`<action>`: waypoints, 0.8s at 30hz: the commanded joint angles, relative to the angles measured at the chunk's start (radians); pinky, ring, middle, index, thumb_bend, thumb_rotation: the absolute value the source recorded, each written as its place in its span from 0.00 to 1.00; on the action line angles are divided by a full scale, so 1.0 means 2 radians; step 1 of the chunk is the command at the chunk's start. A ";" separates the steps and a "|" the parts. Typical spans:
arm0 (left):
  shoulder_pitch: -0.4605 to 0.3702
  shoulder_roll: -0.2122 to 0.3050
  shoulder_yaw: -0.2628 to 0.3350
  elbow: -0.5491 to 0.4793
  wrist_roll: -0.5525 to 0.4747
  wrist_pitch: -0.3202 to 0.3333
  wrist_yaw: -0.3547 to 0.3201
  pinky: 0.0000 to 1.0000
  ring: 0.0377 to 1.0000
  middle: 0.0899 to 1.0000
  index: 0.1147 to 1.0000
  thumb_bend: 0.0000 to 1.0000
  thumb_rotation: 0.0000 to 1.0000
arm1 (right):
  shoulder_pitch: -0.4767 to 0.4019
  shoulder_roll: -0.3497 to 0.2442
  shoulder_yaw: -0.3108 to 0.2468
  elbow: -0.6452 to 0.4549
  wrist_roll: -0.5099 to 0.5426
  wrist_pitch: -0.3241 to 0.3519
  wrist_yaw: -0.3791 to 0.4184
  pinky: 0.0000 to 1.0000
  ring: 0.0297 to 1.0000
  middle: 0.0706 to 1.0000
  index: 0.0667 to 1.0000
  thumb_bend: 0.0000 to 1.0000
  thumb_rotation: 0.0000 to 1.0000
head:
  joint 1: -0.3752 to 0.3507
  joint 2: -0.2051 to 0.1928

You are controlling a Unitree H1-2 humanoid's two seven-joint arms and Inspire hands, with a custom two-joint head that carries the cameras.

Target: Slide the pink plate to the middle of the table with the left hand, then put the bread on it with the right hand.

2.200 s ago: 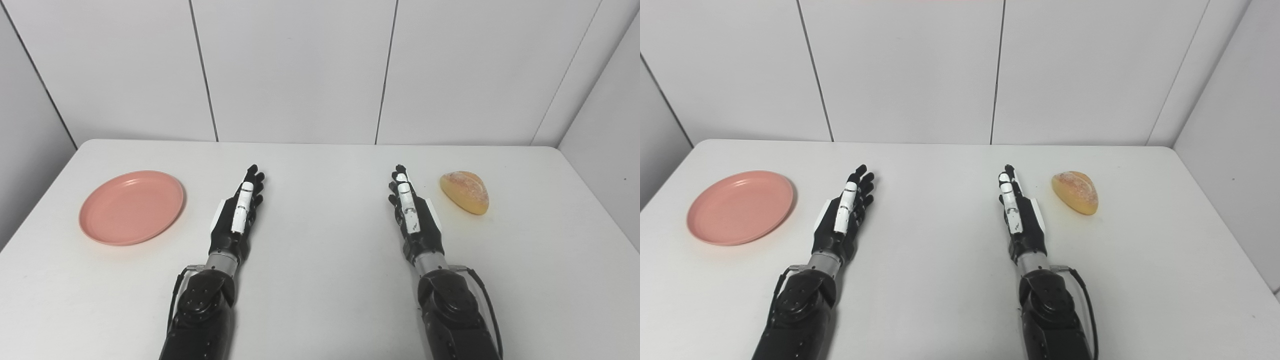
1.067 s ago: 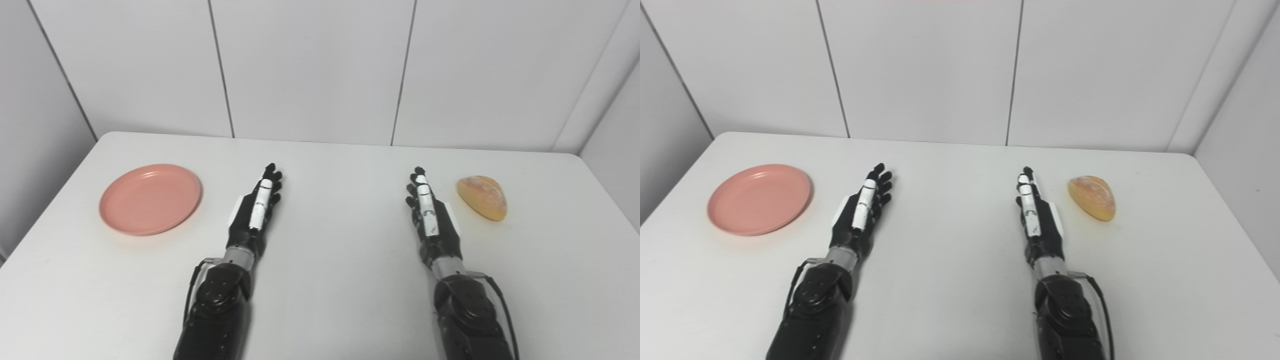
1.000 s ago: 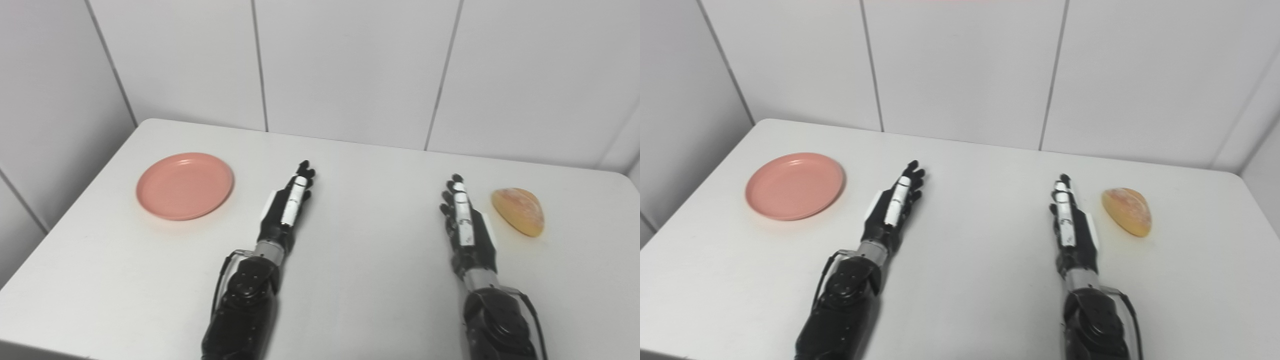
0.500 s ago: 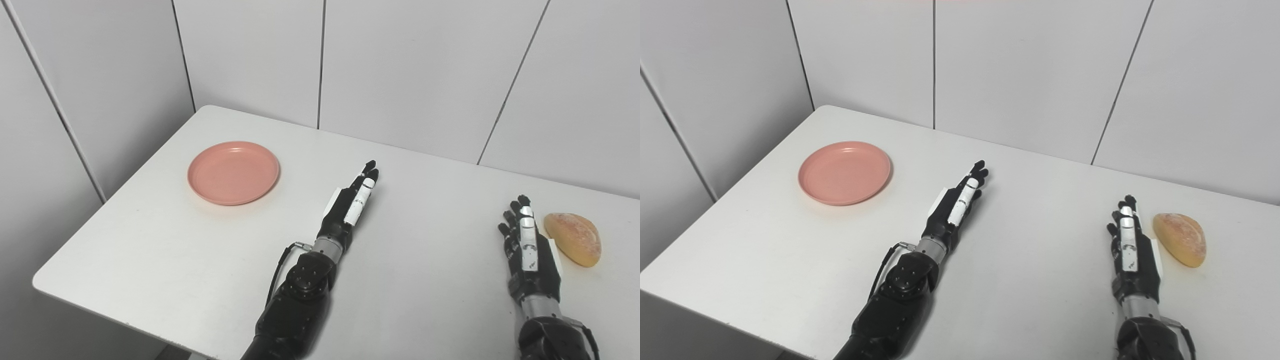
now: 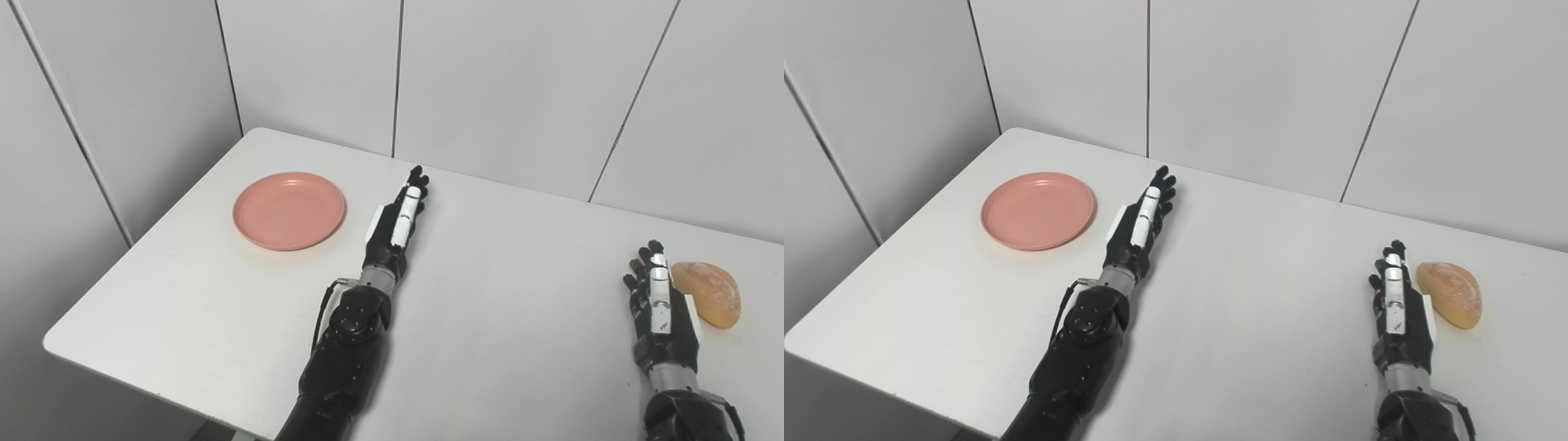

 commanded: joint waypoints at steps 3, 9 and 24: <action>-0.037 0.011 0.014 -0.012 -0.019 -0.003 0.005 0.98 0.94 0.92 0.90 0.51 1.00 | -0.004 -0.005 -0.003 -0.007 0.003 -0.014 0.002 1.00 1.00 1.00 1.00 0.75 0.94 | 0.001 0.000; -0.045 0.038 0.033 -0.025 -0.012 -0.019 0.015 0.89 0.89 0.88 0.86 0.52 1.00 | -0.004 -0.003 -0.006 -0.010 0.006 -0.010 0.000 1.00 1.00 1.00 1.00 0.74 0.92 | 0.002 0.002; -0.050 0.087 0.081 -0.043 0.009 -0.023 0.081 0.78 0.78 0.76 0.74 0.58 1.00 | -0.004 -0.005 -0.006 -0.010 0.010 -0.012 0.008 1.00 1.00 1.00 1.00 0.74 0.92 | 0.006 0.003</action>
